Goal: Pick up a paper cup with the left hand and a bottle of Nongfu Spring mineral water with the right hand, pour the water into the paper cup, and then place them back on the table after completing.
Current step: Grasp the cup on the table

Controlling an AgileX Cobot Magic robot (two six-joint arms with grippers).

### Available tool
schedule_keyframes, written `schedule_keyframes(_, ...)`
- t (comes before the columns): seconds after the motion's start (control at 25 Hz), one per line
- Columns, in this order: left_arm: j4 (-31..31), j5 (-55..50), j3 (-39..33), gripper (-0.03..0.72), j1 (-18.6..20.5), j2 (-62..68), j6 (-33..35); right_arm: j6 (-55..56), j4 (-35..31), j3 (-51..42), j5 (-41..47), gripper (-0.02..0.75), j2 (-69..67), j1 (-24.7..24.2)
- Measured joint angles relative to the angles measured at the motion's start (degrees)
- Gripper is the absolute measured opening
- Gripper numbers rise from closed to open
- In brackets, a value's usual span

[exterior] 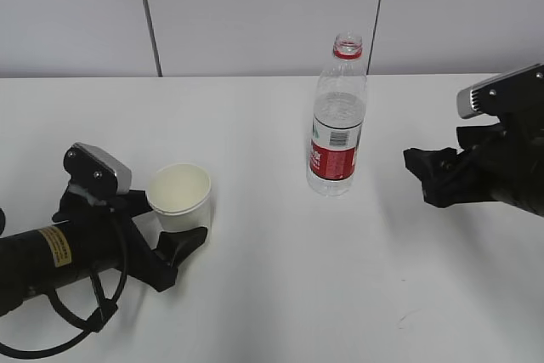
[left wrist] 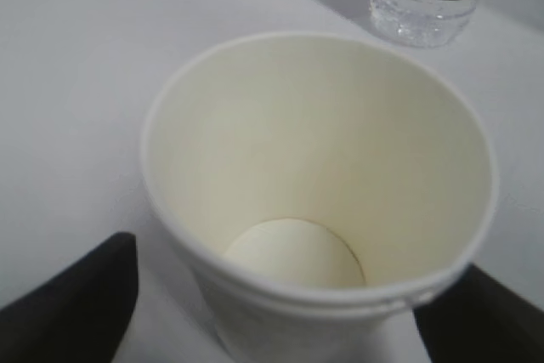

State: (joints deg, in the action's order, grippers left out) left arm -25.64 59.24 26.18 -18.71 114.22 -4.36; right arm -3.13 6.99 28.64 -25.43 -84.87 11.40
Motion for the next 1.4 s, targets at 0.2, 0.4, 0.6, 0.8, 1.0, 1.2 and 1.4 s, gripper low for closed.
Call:
schedule_keyframes(0.2, -0.53, 1.87, 0.17, 0.575, 0.00, 0.00, -0.05, 0.00, 0.09, 0.00, -0.09, 0.587, -0.49, 0.00)
schedule_keyframes(0.4, -0.47, 3.20, 1.39, 0.573, 0.00, 0.18, -0.05, 0.00, 0.09, 0.00, -0.47, 0.587, -0.49, 0.00)
schedule_keyframes(0.6, -0.54, 3.29, 1.46, 0.562, 0.00, 0.43, -0.05, 0.00, 0.09, 0.00, -0.89, 0.587, -0.49, 0.00)
schedule_keyframes(0.8, -0.54, 2.64, 1.46, 0.508, 0.00, 0.47, -0.10, 0.30, 0.21, 0.00, -1.25, 0.587, -0.49, 0.00)
schedule_keyframes(1.0, -0.60, 2.64, 1.46, 0.445, 0.00, 0.47, -0.11, 3.13, 3.06, 0.00, -3.50, 0.587, -1.22, 0.00)
schedule_keyframes(1.2, -0.63, 2.64, 1.46, 0.436, 0.00, 0.47, -0.11, 6.98, 9.10, 0.00, -11.10, 0.587, -6.23, 0.00)
schedule_keyframes(1.4, -0.66, 2.46, 1.51, 0.434, 0.00, 0.47, -0.13, 7.43, 10.34, 0.13, -23.43, 0.587, -13.04, 0.00)
